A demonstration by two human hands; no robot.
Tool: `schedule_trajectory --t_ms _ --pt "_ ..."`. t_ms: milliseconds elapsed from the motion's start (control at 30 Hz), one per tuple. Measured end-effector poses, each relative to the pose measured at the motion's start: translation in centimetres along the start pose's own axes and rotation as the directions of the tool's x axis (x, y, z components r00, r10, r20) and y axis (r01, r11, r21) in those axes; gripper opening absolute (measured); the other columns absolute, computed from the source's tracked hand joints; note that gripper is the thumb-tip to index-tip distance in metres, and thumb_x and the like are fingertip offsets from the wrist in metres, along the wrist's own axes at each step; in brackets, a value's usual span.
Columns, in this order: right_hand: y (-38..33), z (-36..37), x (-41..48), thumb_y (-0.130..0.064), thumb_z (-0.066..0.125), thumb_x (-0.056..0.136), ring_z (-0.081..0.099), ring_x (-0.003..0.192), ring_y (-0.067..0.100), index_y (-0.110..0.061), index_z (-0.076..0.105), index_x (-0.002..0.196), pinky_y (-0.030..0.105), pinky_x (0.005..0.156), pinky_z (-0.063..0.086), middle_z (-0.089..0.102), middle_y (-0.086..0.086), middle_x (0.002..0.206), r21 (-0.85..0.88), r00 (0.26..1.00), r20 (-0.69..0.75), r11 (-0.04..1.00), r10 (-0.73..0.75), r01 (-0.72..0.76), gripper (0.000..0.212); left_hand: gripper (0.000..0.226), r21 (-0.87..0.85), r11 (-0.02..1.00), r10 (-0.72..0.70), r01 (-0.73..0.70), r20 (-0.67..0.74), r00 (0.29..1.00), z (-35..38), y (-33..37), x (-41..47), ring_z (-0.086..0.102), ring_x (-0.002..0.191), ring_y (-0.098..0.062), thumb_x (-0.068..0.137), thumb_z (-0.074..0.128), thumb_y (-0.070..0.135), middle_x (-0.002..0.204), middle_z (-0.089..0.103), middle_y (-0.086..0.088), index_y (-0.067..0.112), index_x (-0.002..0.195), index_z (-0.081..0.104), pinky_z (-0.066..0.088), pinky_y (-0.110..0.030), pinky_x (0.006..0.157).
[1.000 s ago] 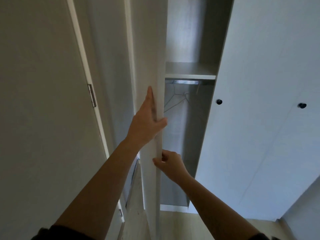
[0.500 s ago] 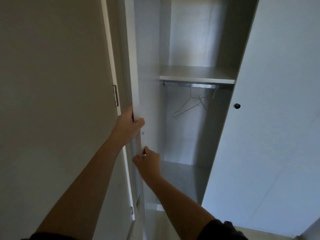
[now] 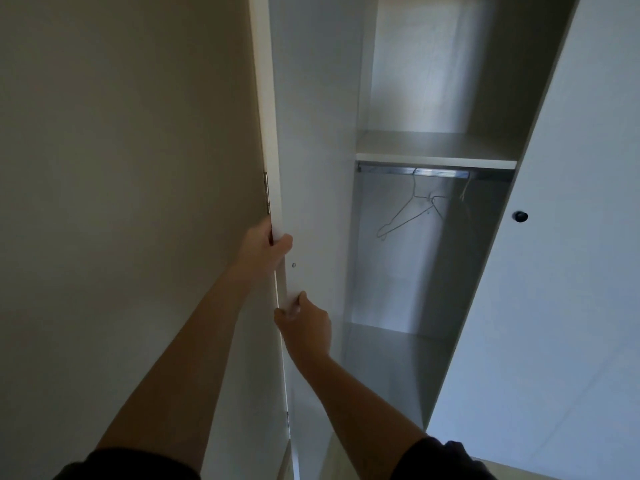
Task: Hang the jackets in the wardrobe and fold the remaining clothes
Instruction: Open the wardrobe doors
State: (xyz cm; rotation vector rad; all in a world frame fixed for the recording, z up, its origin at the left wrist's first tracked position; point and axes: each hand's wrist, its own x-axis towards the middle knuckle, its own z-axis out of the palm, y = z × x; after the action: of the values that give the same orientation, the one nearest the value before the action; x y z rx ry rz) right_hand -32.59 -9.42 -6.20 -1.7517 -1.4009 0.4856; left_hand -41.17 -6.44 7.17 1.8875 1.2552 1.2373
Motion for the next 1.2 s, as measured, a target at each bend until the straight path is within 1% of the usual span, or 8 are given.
schedule_trajectory --t_ms 200,267,333,400,533,700,933,1200 --pt "4.5 -3.8 0.9 -0.039 0.068 0.085 0.063 0.103 0.007 -0.023 0.046 0.14 0.023 0.092 0.051 0.057 -0.007 0.133 0.206 0.961 0.269 0.978 -0.068 0.012 0.061 0.021 -0.062 0.997 0.046 -0.055 -0.13 0.99 2.3 0.0 -2.1 0.054 0.058 0.008 0.09 0.055 0.011 0.066 0.056 0.017 0.031 0.092 0.052 0.04 -0.005 0.052" --pt "6.7 -6.0 1.3 -0.033 0.066 0.089 0.061 0.103 0.004 -0.02 0.05 0.138 0.016 0.089 0.049 0.057 -0.004 0.134 0.216 0.965 0.255 0.976 -0.056 -0.001 0.052 0.041 -0.206 0.975 0.045 -0.084 -0.187 0.981 3.1 0.6 -3.1 0.063 0.083 0.006 0.086 0.057 0.007 0.094 0.066 0.02 0.029 0.12 0.052 0.048 -0.008 0.064" --pt "8.7 -8.6 1.8 -0.026 0.063 0.092 0.066 0.098 0.015 -0.016 0.058 0.13 0.032 0.088 0.055 0.065 0.003 0.122 0.232 0.98 0.198 0.97 0.022 -0.069 0.04 0.058 -0.289 0.947 0.065 -0.142 -0.26 0.963 4.1 1.4 -3.8 0.061 0.108 -0.004 0.082 0.057 0.005 0.121 0.062 0.015 0.027 0.134 0.045 0.054 -0.02 0.08" --pt "10.9 -11.7 2.1 -0.021 0.061 0.092 0.069 0.092 0.025 -0.013 0.062 0.124 0.038 0.079 0.058 0.07 0.007 0.106 0.256 0.983 0.153 0.957 0.098 -0.135 0.032 0.064 -0.233 0.952 0.083 -0.196 -0.421 0.903 5.7 2.7 -4.7 0.052 0.125 -0.014 0.079 0.056 0.005 0.138 0.051 0.006 0.018 0.14 0.042 0.047 -0.035 0.101" --pt "14.9 -18.3 2.6 -0.015 0.059 0.094 0.069 0.083 0.016 -0.009 0.061 0.12 0.028 0.068 0.057 0.07 0.007 0.106 0.284 0.981 0.133 0.943 0.139 -0.172 0.027 0.055 0.009 0.913 0.319 -0.408 -0.639 0.7 10.7 5.6 -6.2 0.037 0.137 -0.018 0.077 0.051 -0.007 0.143 0.044 -0.006 0.003 0.131 0.049 0.028 -0.021 0.113" --pt "19.2 -26.0 2.8 -0.015 0.059 0.093 0.068 0.08 0.012 -0.012 0.063 0.115 0.024 0.065 0.056 0.07 0.002 0.1 0.302 0.981 0.103 0.935 0.164 -0.188 0.023 0.042 -0.084 0.929 0.27 -0.36 -0.512 0.816 18.9 8.6 -6.2 0.045 0.133 -0.017 0.079 0.051 -0.013 0.132 0.057 -0.009 0.003 0.118 0.059 0.034 -0.034 0.113" --pt "25.2 -36.8 4.1 -0.012 0.057 0.093 0.069 0.076 0.012 -0.012 0.065 0.108 0.027 0.067 0.057 0.071 0.001 0.096 0.309 0.98 0.003 0.931 0.201 -0.192 0.017 0.043 -0.17 0.945 0.187 -0.279 -0.419 0.889 31.0 12.0 -5.8 0.056 0.119 -0.019 0.08 0.053 -0.012 0.123 0.063 -0.007 0.017 0.11 0.062 0.038 -0.018 0.105" --pt "26.9 -40.7 8.7 -0.01 0.054 0.093 0.069 0.075 0.01 -0.016 0.067 0.102 0.026 0.065 0.057 0.072 -0.002 0.094 0.331 0.978 -0.072 0.93 0.197 -0.163 0.017 0.037 -0.222 0.955 0.135 -0.194 -0.256 0.957 38.8 11.4 -0.6 0.055 0.111 0.004 0.084 0.053 -0.004 0.111 0.059 0.025 0.009 0.118 0.064 0.034 -0.003 0.098"
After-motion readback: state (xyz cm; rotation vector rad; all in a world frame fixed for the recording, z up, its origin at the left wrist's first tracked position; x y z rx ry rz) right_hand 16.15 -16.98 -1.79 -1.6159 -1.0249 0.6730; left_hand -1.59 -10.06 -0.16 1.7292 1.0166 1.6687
